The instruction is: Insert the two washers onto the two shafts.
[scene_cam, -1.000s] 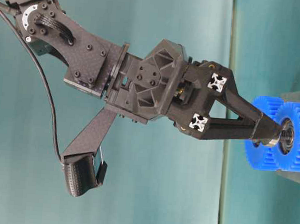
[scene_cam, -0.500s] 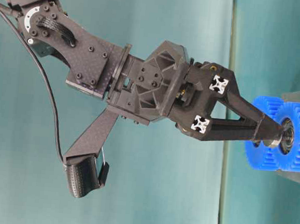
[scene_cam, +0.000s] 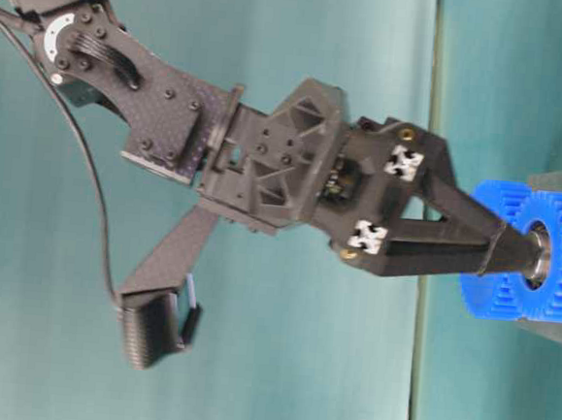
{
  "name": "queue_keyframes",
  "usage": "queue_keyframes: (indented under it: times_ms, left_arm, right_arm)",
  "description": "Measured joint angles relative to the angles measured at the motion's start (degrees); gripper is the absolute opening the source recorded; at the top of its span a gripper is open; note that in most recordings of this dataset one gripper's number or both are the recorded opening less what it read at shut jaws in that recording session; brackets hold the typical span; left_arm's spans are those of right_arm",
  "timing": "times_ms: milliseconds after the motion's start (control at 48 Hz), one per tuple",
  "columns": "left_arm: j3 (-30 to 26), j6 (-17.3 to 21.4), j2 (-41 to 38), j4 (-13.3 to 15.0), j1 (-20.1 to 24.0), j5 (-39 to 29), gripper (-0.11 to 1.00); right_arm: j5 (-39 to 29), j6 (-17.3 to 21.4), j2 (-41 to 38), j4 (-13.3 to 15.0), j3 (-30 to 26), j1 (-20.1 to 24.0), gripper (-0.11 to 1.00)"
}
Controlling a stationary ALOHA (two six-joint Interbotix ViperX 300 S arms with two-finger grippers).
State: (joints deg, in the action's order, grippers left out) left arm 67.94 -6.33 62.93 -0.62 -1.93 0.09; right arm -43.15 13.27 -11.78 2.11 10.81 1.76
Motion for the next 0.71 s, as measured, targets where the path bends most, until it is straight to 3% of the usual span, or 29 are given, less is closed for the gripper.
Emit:
queue_keyframes:
  times_ms: [312, 583, 708]
  left_arm:
    - [0.00, 0.00, 0.62, 0.00, 0.00, 0.00, 0.07]
    - [-0.09, 0.09, 0.62, 0.00, 0.00, -0.09, 0.07]
    - [-0.62, 0.18, 0.62, 0.00, -0.18, -0.26, 0.07]
  right_arm:
    - [2.11, 0.00, 14.85, 0.62, 7.47, 0.00, 0.72]
    - [10.72, 0.00, 30.76, 0.88, 20.13, 0.00, 0.29]
    - [14.77, 0.00, 36.30, 0.88, 26.89, 0.00, 0.15]
